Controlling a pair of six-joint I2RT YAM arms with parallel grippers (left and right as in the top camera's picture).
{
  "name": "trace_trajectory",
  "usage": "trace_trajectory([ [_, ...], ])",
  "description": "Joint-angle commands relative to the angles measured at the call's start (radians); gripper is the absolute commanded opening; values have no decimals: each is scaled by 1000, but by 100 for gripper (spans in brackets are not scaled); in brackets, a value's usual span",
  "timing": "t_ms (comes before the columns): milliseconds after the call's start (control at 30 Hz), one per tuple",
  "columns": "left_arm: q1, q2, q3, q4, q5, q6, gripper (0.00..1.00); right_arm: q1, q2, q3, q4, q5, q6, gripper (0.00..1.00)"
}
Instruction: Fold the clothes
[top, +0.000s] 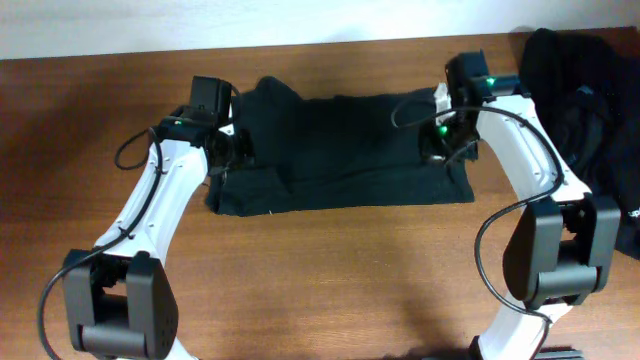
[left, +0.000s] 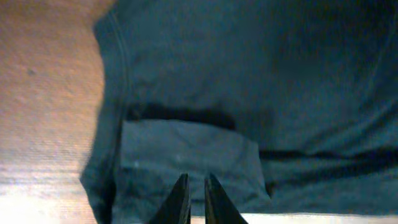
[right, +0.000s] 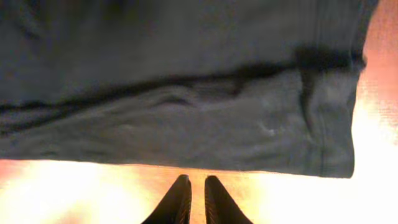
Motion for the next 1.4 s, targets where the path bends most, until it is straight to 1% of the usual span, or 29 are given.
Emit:
trace_trajectory([
  [0,-36,1,0,-24,50,23,10,-4,-1,-76,6,19,24,15],
  [133,-91,8,0,-32,49,98,23,-4,-1,-156,69,15,53,14],
  [300,-127,13,0,-26,42,105,30,-4,-1,-225,147,9,53,15],
  [333,-127,16,0,-23,41,105,32,-4,-1,-232,158,9,53,19],
  [467,-127,40,0,-14,42,95,37,-4,-1,-268,213,10,53,28],
  [600,-127,79,0,-14,50,74,38,-4,0,-295,238,10,53,41],
  [767,-127,129,0,-10,50,47,38,-4,0,-320,265,10,53,49],
  [800,-127,138,0,-7,50,44,42,-4,0,-323,268,10,53,51],
  [833,-127,142,0,-4,50,37,43,-4,0,-326,271,10,53,52],
  [933,-127,160,0,1,50,-27,43,-4,0,-328,274,10,53,57],
  [1033,-127,170,0,21,50,-65,43,-4,0,-329,276,10,53,59],
  [1233,-127,172,0,69,50,-77,43,-4,0,-335,278,10,53,60],
  [1367,-128,175,0,84,50,-84,43,-4,0,-362,311,10,53,60],
])
